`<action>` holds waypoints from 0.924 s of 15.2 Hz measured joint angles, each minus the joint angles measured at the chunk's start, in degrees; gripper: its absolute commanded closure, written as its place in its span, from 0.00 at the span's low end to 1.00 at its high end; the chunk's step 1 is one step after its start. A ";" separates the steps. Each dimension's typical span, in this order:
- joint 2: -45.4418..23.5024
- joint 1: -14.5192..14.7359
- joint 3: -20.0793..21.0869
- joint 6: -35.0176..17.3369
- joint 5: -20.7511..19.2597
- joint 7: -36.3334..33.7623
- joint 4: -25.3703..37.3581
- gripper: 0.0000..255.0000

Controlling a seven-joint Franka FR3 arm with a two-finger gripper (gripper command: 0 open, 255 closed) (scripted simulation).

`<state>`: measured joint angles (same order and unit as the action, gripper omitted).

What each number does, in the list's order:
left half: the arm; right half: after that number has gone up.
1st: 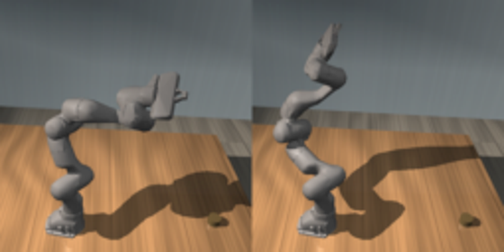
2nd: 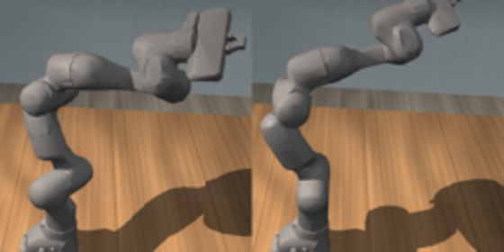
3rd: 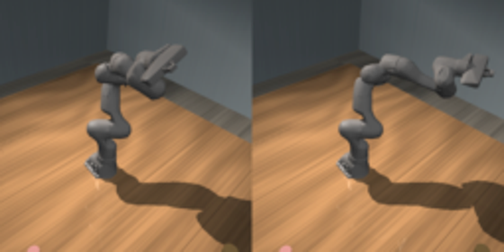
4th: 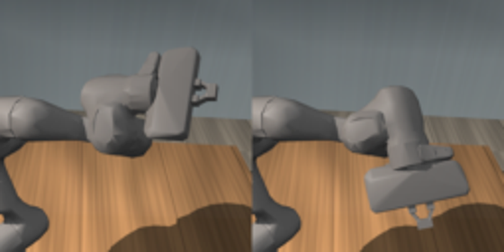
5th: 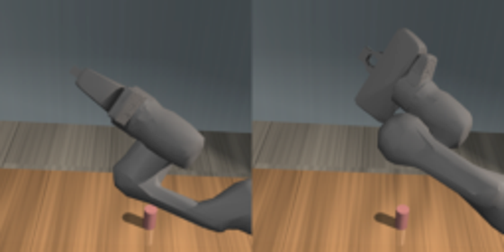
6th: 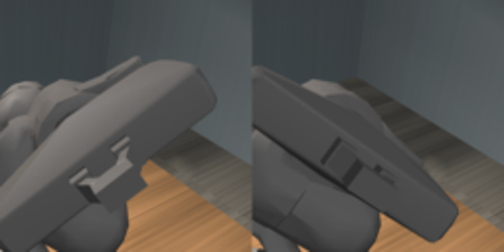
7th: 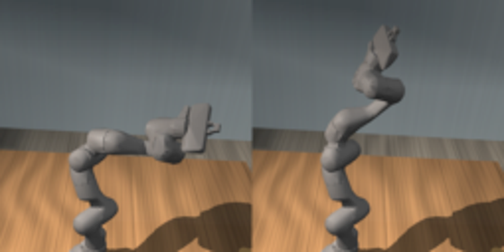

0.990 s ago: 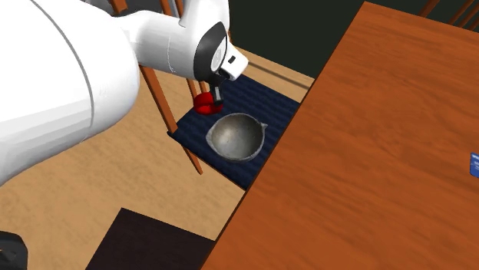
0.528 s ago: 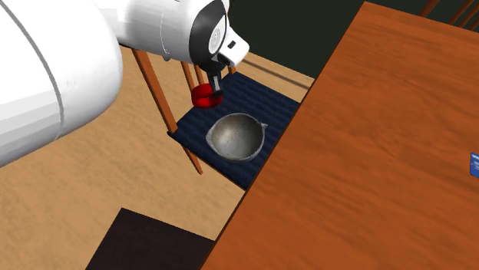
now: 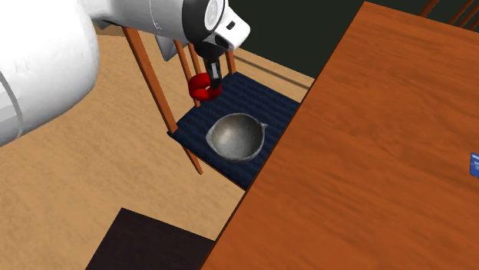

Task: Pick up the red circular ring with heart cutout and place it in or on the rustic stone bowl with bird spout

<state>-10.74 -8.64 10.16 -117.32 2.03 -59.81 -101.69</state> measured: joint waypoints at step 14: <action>5.40 -2.28 -1.36 6.92 1.35 3.60 1.37 1.00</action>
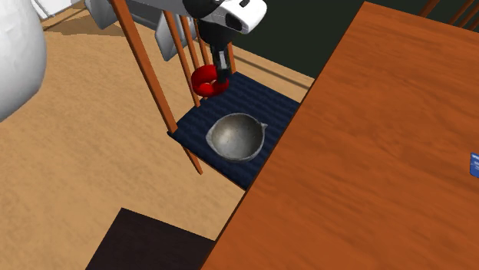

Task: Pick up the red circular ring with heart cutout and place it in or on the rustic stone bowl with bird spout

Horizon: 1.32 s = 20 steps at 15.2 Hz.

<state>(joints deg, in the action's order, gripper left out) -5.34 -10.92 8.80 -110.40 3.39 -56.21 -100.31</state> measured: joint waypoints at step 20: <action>9.57 -6.16 -6.12 -6.37 2.35 13.63 -16.96 1.00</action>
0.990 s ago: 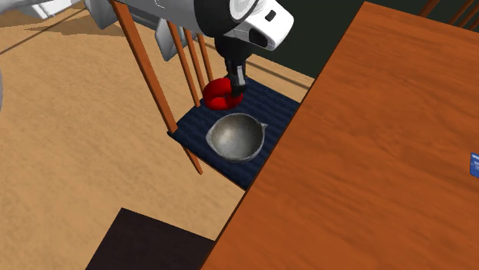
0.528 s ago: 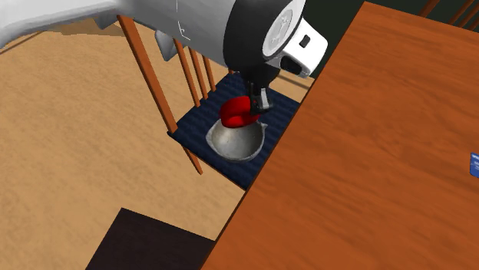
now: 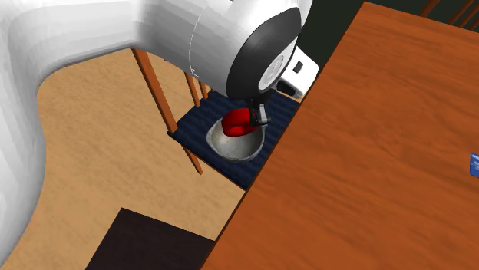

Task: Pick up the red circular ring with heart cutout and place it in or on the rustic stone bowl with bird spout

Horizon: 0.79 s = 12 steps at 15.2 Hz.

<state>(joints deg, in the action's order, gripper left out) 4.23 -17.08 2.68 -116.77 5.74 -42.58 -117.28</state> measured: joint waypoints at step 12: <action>-1.45 0.05 0.06 -4.89 0.19 0.42 -3.43 1.00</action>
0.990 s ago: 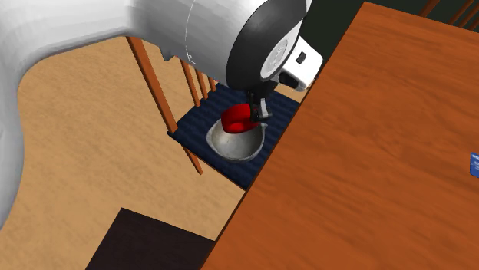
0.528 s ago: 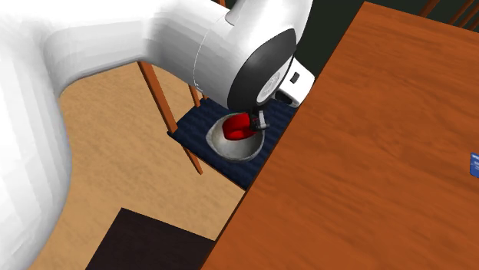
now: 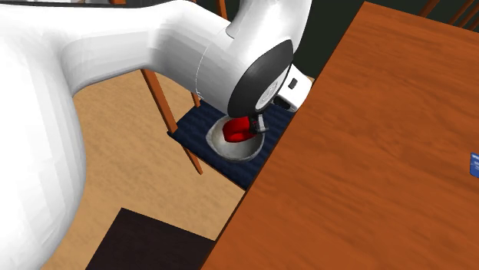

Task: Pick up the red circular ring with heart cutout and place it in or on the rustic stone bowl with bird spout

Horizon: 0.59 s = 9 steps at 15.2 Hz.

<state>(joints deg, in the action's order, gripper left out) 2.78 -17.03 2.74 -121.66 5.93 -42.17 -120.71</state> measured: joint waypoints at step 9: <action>0.81 -0.14 -0.15 1.94 -0.07 0.08 1.17 0.00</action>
<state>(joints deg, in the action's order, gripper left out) 3.59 -17.16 2.59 -119.72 5.86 -42.08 -119.54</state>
